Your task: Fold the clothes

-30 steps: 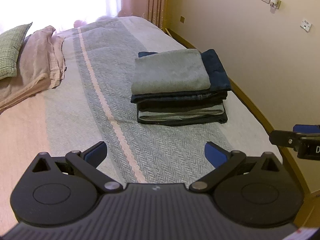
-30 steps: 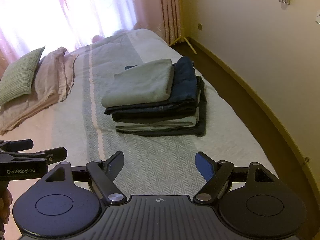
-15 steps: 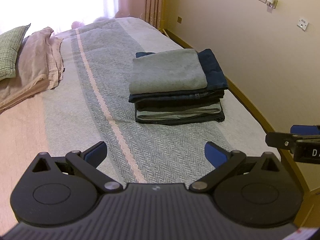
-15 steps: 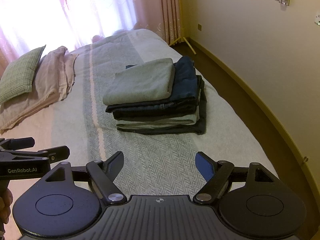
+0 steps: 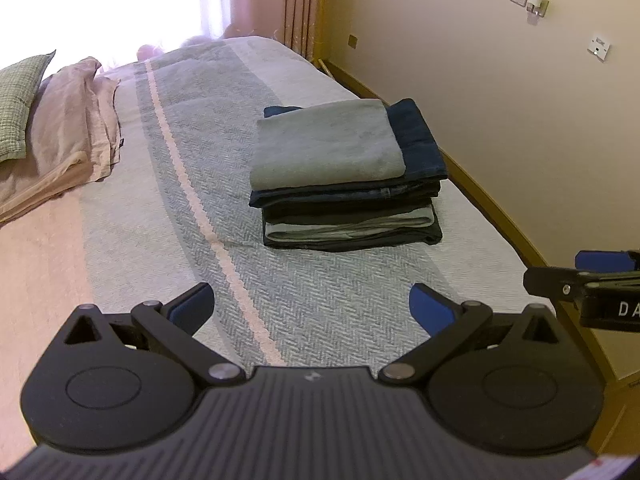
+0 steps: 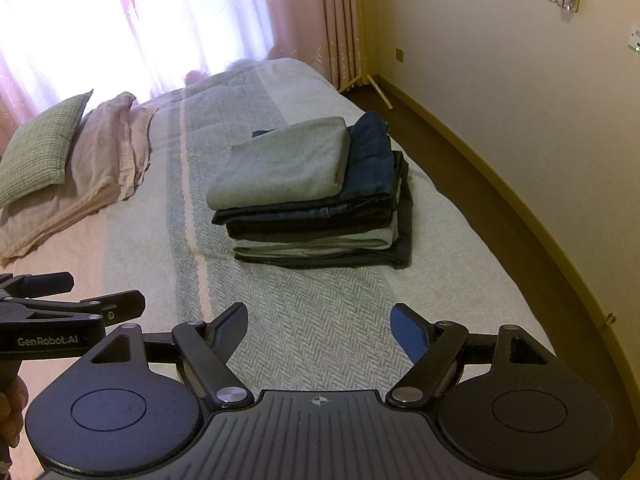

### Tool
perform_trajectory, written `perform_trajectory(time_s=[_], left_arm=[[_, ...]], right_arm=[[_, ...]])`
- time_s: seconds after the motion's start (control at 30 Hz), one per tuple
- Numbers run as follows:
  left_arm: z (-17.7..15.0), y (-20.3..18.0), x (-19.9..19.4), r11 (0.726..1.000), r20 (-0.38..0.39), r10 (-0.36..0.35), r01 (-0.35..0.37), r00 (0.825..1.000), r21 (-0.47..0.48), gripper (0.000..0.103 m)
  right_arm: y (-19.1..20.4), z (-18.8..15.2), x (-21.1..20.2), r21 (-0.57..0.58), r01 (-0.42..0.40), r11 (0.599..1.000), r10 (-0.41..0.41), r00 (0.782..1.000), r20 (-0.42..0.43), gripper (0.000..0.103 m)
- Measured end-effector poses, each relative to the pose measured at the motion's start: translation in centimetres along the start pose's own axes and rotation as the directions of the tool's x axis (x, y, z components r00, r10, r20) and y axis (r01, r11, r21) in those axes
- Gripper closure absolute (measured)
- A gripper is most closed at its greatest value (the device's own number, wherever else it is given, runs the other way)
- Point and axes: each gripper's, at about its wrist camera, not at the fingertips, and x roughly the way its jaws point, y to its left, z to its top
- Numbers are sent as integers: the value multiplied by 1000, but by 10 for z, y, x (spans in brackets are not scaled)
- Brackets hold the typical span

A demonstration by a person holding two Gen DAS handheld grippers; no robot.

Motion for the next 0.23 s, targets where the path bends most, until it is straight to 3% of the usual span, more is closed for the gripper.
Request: perform_trajectory(time_s=[0.23], left_arm=[[0, -7, 0, 1000, 22, -19, 19, 1000, -5, 1]], right_arm=[[-2, 0, -2, -1, -5, 1000, 5, 1000, -6, 27]])
